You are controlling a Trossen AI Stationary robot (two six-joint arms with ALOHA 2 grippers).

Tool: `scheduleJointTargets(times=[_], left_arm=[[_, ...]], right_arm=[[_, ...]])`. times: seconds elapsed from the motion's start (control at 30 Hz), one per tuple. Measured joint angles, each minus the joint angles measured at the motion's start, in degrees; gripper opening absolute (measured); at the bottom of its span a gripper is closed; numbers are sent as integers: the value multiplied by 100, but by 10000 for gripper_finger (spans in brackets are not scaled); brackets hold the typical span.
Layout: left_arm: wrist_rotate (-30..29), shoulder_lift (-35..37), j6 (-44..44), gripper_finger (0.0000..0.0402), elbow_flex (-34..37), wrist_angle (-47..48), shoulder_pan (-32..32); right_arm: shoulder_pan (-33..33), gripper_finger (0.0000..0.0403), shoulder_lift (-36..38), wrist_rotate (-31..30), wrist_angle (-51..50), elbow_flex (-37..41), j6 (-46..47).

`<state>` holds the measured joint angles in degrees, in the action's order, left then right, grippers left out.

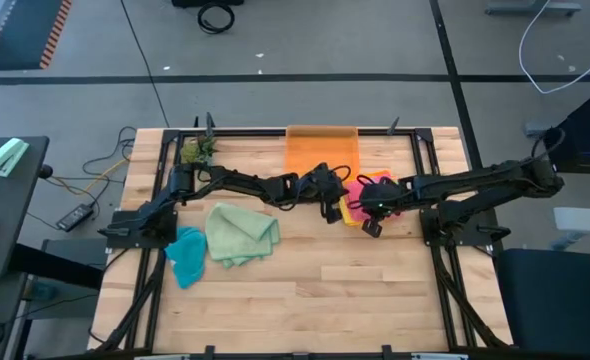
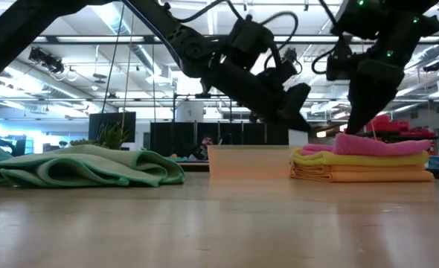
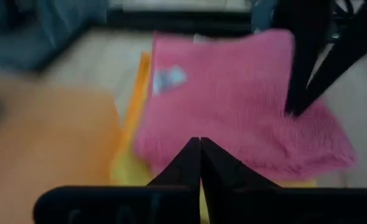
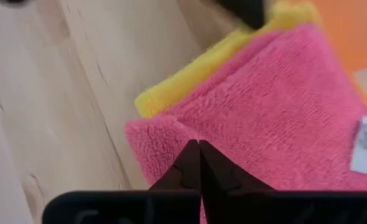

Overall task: Fold microfiber towels
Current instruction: Stack the pink microfiber cloth on top of the yellow microfiber cloth

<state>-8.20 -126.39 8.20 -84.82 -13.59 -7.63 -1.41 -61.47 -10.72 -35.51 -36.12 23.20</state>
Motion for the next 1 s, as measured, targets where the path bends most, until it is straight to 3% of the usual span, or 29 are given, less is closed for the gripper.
scheduleJointTargets(times=[0.17, 0.3, 0.53, 0.67, 1.0], left_arm=[[942, 7, 2212, 66, 2, 300, -213], [1087, 11, 3257, 117, 2, 233, -257], [1036, -35, 3780, 221, 2, 158, -172], [951, -37, 3776, 260, 2, -55, -142], [726, -259, 4163, 261, 1, -366, -77]], right_arm=[[-4, 1, 560, -7, -222, 0, 40], [0, 0, 907, 2, -247, 0, 101], [0, 0, 1112, 2, -287, -2, 106], [0, 0, 1097, 2, -284, -2, 106], [0, 0, 1101, 4, -306, -2, 189]])
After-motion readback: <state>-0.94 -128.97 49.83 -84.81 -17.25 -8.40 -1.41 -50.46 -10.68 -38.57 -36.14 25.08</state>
